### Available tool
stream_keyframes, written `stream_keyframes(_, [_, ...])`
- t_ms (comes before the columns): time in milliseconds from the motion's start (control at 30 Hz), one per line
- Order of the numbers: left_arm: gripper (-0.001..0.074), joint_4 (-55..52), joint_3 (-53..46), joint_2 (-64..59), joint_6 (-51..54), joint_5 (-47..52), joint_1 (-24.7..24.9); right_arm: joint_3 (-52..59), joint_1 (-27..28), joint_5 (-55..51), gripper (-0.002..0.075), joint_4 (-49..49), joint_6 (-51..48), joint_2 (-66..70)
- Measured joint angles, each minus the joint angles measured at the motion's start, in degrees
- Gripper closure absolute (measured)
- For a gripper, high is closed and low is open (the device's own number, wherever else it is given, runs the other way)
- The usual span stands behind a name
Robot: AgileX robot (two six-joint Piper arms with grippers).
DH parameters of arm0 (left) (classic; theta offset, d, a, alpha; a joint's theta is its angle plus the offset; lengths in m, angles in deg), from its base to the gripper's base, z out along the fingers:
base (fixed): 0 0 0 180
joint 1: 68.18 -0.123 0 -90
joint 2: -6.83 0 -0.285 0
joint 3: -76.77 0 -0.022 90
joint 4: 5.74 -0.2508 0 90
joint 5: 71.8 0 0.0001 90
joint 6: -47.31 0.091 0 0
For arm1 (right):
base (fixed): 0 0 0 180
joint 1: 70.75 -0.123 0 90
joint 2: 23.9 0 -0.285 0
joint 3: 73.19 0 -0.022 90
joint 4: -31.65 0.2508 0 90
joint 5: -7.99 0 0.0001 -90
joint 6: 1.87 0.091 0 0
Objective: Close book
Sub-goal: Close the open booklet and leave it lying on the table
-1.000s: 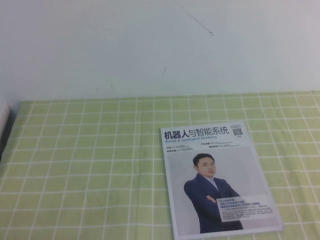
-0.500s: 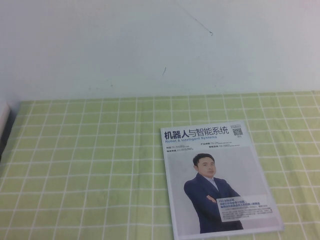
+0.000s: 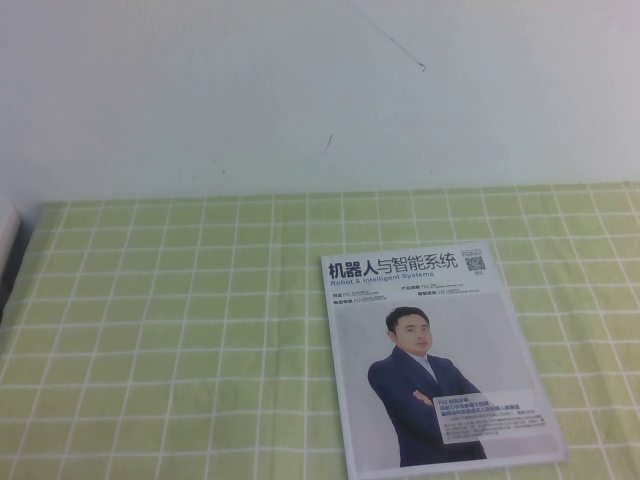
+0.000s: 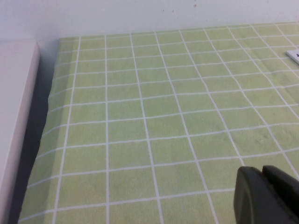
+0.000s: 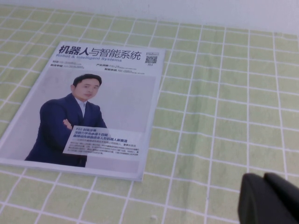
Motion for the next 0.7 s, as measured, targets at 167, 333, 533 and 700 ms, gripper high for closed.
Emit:
stream_keyframes(167, [0.0739, 0.0, 0.0, 0.0, 0.0, 0.0, 0.0, 0.0, 0.1, 0.4, 0.0729, -1.2, -0.4, 0.0])
stream_keyframes(333, [0.0739, 0.0, 0.0, 0.1, 0.0, 0.0, 0.0, 2.9, 6.6, 5.9, 0.0729, -4.0, -2.4, -2.0])
stream_keyframes(533, [0.0739, 0.0, 0.0, 0.1, 0.1, -0.1, 0.2, 16.7, 15.8, 22.6, 0.0729, -8.0, -3.9, -6.6])
stream_keyframes(700, [0.0739, 0.0, 0.0, 0.1, 0.1, -0.1, 0.2, 24.5, 16.9, 25.4, 0.0729, -7.6, -4.1, -6.9])
